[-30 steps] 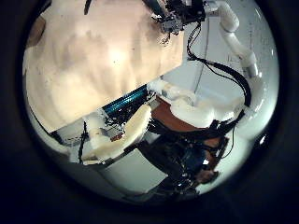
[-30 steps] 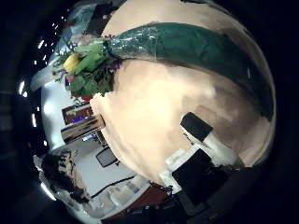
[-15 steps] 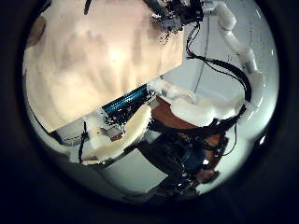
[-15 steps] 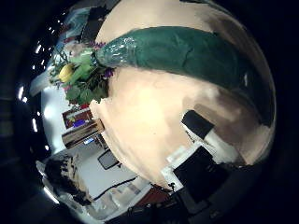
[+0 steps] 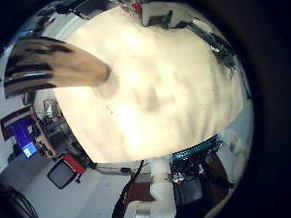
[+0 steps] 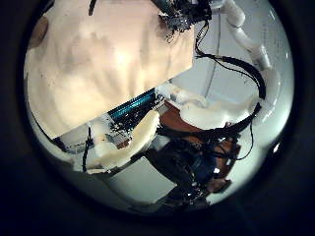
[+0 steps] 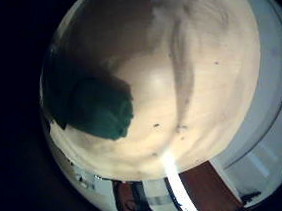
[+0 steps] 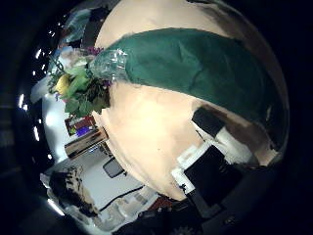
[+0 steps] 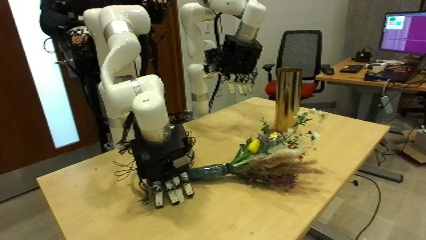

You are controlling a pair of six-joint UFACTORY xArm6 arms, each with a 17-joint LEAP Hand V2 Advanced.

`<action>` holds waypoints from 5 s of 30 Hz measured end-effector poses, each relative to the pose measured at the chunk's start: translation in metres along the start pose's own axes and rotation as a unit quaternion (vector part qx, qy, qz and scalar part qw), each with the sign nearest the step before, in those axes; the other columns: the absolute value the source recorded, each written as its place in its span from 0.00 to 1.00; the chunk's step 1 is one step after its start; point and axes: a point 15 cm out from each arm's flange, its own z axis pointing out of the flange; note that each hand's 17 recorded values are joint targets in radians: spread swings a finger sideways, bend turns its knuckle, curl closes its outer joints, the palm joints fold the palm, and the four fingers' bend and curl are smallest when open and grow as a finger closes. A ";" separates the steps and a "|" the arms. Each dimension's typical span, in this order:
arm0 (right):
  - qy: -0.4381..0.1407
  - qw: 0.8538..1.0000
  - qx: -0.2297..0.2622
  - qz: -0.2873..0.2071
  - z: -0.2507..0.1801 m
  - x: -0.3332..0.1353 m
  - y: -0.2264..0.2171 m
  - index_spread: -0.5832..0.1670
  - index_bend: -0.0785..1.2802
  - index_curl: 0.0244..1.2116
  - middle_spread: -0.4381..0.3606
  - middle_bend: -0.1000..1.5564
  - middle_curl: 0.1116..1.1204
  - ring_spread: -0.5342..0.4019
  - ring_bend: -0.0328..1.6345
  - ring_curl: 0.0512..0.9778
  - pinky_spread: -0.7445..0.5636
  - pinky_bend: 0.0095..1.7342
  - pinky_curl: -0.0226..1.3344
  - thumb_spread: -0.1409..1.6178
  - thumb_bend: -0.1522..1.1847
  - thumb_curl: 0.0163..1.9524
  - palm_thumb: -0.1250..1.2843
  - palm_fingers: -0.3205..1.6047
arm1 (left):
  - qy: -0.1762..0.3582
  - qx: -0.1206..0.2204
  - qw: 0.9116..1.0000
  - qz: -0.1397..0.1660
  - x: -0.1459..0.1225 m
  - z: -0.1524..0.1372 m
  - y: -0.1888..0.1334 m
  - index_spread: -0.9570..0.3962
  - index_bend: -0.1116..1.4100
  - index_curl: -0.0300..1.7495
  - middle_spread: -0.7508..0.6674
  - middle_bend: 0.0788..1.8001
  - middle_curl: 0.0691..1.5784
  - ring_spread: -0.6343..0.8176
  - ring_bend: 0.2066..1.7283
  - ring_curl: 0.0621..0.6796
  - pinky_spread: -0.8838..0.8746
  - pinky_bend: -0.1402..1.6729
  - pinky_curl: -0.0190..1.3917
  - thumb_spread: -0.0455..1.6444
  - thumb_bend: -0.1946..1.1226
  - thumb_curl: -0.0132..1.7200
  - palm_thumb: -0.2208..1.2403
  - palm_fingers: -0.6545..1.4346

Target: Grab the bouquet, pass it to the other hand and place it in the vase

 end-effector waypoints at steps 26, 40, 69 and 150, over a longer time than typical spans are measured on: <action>0.071 0.996 -0.050 -0.024 -0.030 -0.008 0.019 0.32 0.58 0.50 0.29 0.63 0.50 0.29 0.67 0.44 0.18 0.52 0.32 0.55 0.11 0.26 0.76 0.93 | 0.000 -0.001 1.000 -0.001 0.001 -0.002 0.004 0.82 0.21 0.27 0.77 0.06 0.15 0.83 0.05 0.25 0.81 0.18 0.18 0.59 0.13 0.18 0.41 0.41; -0.029 0.996 0.065 -0.054 -0.125 -0.028 0.025 0.42 0.84 0.68 0.35 0.82 0.65 0.36 0.86 0.61 0.38 0.76 0.52 0.44 0.12 0.36 0.96 0.76 | 0.007 0.014 1.000 -0.014 -0.007 -0.010 0.005 0.81 0.21 0.27 0.76 0.06 0.15 0.81 0.05 0.25 0.80 0.18 0.18 0.59 0.13 0.18 0.41 0.42; -0.369 0.891 0.197 -0.175 -0.322 -0.073 0.155 0.46 0.88 0.69 0.38 0.85 0.65 0.38 0.88 0.60 0.40 0.68 0.66 0.22 0.10 0.47 0.96 0.76 | 0.096 0.105 0.989 -0.045 -0.001 -0.062 0.005 0.77 0.24 0.28 0.69 0.08 0.17 0.77 0.06 0.24 0.77 0.17 0.16 0.62 0.13 0.17 0.37 0.47; -0.546 0.703 -0.038 -0.454 -0.216 -0.206 0.273 0.49 0.89 0.67 0.39 0.84 0.66 0.38 0.89 0.59 0.36 0.60 0.80 0.17 0.10 0.47 0.93 0.76 | 0.570 0.214 0.782 0.132 0.093 -0.186 0.027 0.87 0.19 0.19 0.54 0.34 0.24 0.69 0.27 0.16 0.70 0.22 0.20 0.49 0.12 0.20 0.36 0.48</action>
